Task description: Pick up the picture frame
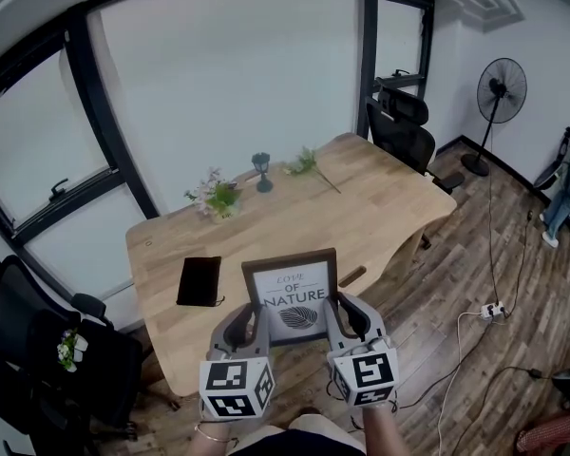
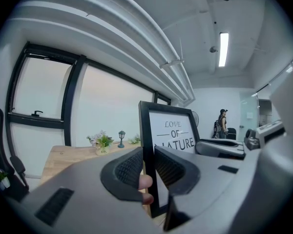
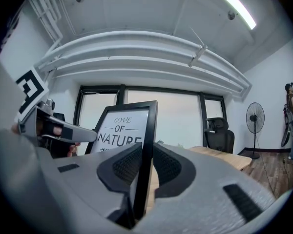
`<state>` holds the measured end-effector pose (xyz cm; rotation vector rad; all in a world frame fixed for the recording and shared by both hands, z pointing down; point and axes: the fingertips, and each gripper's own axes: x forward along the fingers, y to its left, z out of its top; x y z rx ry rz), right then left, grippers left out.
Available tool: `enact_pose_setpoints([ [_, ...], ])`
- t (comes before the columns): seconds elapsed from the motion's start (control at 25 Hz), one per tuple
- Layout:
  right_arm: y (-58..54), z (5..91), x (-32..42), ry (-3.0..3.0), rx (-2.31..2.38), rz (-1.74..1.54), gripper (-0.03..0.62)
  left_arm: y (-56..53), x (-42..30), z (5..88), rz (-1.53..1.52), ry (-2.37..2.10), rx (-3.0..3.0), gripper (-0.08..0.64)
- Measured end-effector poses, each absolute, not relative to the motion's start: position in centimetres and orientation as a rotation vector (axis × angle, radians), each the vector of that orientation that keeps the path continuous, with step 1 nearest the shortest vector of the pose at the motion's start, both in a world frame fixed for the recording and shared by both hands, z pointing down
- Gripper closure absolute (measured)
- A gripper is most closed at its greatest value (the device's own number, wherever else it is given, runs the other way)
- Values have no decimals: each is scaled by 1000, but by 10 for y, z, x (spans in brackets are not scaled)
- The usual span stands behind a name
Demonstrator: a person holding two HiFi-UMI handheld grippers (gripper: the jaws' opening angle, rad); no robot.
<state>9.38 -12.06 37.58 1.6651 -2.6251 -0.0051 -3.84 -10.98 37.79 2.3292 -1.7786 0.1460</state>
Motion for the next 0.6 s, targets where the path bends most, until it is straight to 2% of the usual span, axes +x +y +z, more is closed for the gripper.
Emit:
enact_pose_setpoints([
  [0.6,-84,350,72,-2608,1688,-71,523,-76,-60,356,102,-1760,2365,492],
])
